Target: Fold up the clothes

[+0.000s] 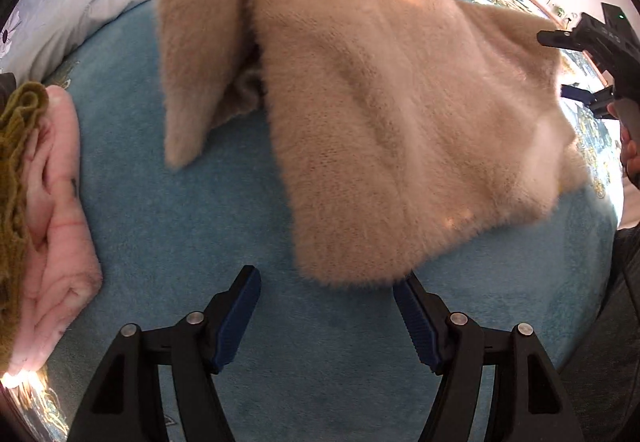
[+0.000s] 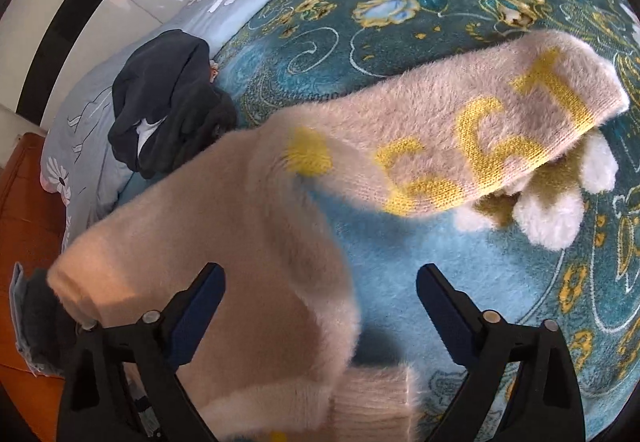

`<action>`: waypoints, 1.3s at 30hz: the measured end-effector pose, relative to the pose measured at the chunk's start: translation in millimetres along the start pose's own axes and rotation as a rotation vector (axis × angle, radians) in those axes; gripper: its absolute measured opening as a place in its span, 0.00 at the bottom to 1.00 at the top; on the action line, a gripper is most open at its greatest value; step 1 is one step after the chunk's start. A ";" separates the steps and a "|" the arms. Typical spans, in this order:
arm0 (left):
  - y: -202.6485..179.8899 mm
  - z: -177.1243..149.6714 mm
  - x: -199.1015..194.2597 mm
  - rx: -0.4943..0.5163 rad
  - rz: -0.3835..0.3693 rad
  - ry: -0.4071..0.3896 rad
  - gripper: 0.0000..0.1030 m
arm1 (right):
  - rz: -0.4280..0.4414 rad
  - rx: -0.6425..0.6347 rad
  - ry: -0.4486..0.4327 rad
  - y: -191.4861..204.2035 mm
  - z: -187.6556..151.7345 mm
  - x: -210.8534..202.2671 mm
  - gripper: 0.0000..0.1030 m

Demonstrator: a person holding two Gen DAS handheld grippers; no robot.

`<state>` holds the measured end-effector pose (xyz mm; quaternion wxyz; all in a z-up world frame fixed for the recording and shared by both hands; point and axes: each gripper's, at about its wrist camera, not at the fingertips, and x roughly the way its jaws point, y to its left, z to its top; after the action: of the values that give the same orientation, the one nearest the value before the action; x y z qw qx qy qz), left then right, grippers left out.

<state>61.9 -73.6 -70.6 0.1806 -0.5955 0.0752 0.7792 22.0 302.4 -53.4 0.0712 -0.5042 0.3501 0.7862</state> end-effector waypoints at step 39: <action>-9.9 66.7 -94.1 0.101 0.288 -0.531 0.07 | 0.466 0.112 -0.133 59.6 22.6 -146.6 0.12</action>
<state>26.7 -60.4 38.8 0.1109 -0.3446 0.1479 0.9204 48.1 307.4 104.3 -0.0614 -0.3522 0.4947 0.7921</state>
